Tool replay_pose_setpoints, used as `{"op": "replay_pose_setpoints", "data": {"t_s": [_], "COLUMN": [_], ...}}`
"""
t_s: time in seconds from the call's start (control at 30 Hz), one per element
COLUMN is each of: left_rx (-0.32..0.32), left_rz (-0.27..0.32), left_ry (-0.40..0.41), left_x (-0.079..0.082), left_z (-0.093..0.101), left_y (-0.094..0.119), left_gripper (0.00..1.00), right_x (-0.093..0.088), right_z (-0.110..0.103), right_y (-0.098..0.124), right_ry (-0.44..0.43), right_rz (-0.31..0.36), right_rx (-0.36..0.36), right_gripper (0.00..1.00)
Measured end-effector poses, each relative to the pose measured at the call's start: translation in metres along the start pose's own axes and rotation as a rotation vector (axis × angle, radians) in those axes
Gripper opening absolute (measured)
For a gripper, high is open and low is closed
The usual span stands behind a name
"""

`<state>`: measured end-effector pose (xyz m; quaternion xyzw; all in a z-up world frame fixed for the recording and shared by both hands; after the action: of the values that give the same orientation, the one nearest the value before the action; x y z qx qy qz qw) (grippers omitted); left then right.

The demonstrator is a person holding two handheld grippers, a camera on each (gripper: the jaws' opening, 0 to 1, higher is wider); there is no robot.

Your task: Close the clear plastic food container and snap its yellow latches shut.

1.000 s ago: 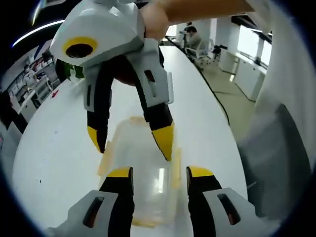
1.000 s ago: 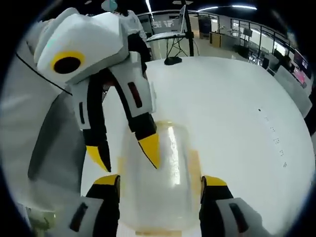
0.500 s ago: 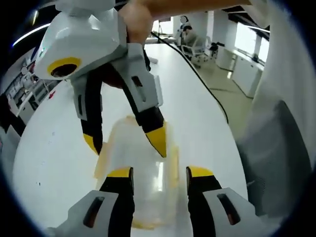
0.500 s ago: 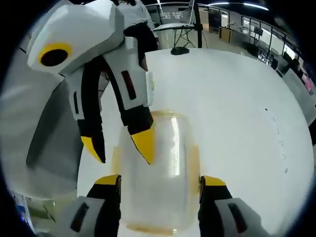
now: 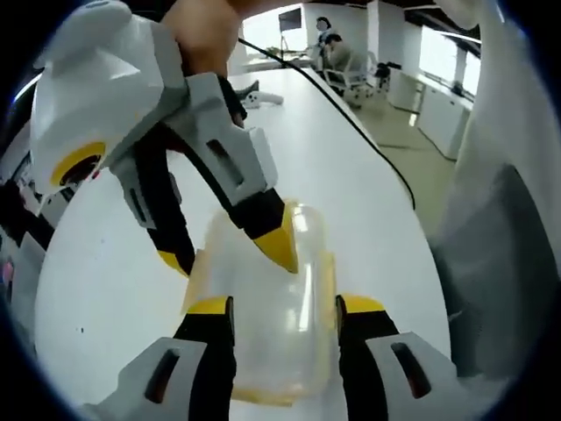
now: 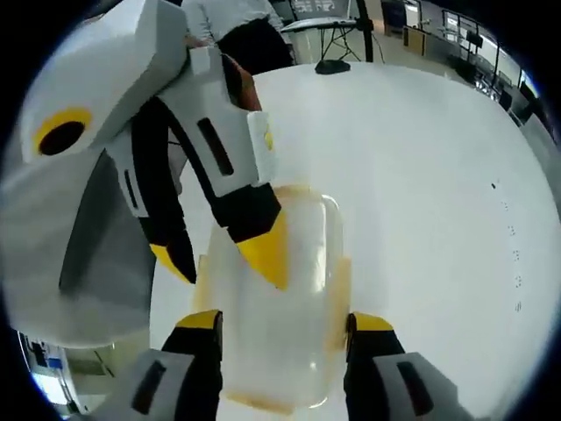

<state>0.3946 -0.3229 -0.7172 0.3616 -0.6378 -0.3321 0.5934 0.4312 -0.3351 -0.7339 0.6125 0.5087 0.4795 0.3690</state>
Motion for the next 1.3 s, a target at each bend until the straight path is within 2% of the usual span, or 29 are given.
{"op": "replay_pose_setpoints", "data": {"t_s": [0.07,0.33,0.5,0.53,0.57,0.6,0.63,0.67,0.7,0.87,1.0,1.1,1.13,1.17,1.27,1.3], "left_rx": [0.014,0.029,0.06,0.065,0.065,0.075,0.079,0.073,0.074,0.082,0.088,0.13,0.234,0.166,0.156,0.157], "left_rz": [-0.016,-0.032,-0.046,-0.048,-0.054,-0.055,-0.061,-0.052,-0.053,-0.067,-0.066,-0.074,-0.119,-0.082,-0.05,-0.061], "left_ry": [-0.057,-0.067,-0.091,-0.118,-0.146,-0.123,-0.12,-0.132,-0.12,-0.128,-0.128,-0.147,-0.22,-0.146,-0.16,-0.171], "left_x": [0.0,0.0,0.0,0.0,0.0,0.0,-0.001,0.0,0.0,0.001,0.001,-0.001,-0.004,-0.001,-0.001,0.001], "left_z": [0.002,0.002,0.004,0.005,0.007,0.005,0.004,0.005,0.005,0.005,0.005,0.005,-0.01,0.006,0.005,0.006], "left_y": [-0.002,-0.004,-0.007,-0.007,-0.008,-0.008,-0.008,-0.007,-0.006,-0.007,-0.008,-0.01,0.0,-0.005,-0.01,-0.011], "left_gripper": [0.45,0.44,0.45,0.45,0.45,0.45,0.45,0.45,0.45,0.45,0.45,0.44,0.43,0.42,0.42,0.43], "right_x": [0.0,0.001,0.0,-0.001,-0.001,0.0,0.0,-0.005,-0.001,-0.003,-0.001,0.0,-0.001,-0.001,-0.002,-0.001], "right_z": [0.0,-0.001,0.001,-0.004,-0.004,-0.003,-0.008,-0.001,-0.002,-0.003,-0.004,-0.005,-0.004,-0.005,-0.004,-0.005], "right_y": [-0.001,-0.003,-0.005,-0.006,-0.008,-0.008,-0.008,-0.01,-0.012,-0.009,-0.009,-0.01,-0.009,-0.01,-0.009,-0.009], "right_ry": [0.001,0.006,0.004,-0.039,-0.023,-0.024,-0.02,-0.021,-0.022,-0.021,-0.016,-0.01,-0.016,-0.002,-0.015,-0.014], "right_rz": [-0.004,-0.064,-0.063,-0.074,-0.087,-0.095,-0.093,-0.109,-0.099,-0.075,-0.084,-0.09,-0.104,-0.105,-0.079,-0.076], "right_rx": [-0.001,0.012,0.065,0.101,0.103,0.1,0.144,0.109,0.128,0.118,0.113,0.104,0.093,0.091,0.09,0.089], "right_gripper": [0.54,0.53,0.53,0.53,0.53,0.53,0.52,0.52,0.52,0.53,0.53,0.53,0.53,0.53,0.53,0.53]}}
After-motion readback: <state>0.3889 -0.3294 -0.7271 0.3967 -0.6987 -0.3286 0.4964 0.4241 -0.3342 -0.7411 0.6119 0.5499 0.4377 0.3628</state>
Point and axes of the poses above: the point that each gripper's makers call its tool centre point, and the gripper's own axes: y roughly backward along the fingers, z roughly to its right, x roughly out of its top, the point moved 1 cm from there along y, roughly backward along the fingers, and after that the axes turned 9 degrees about -z, right-handed, at the moved point
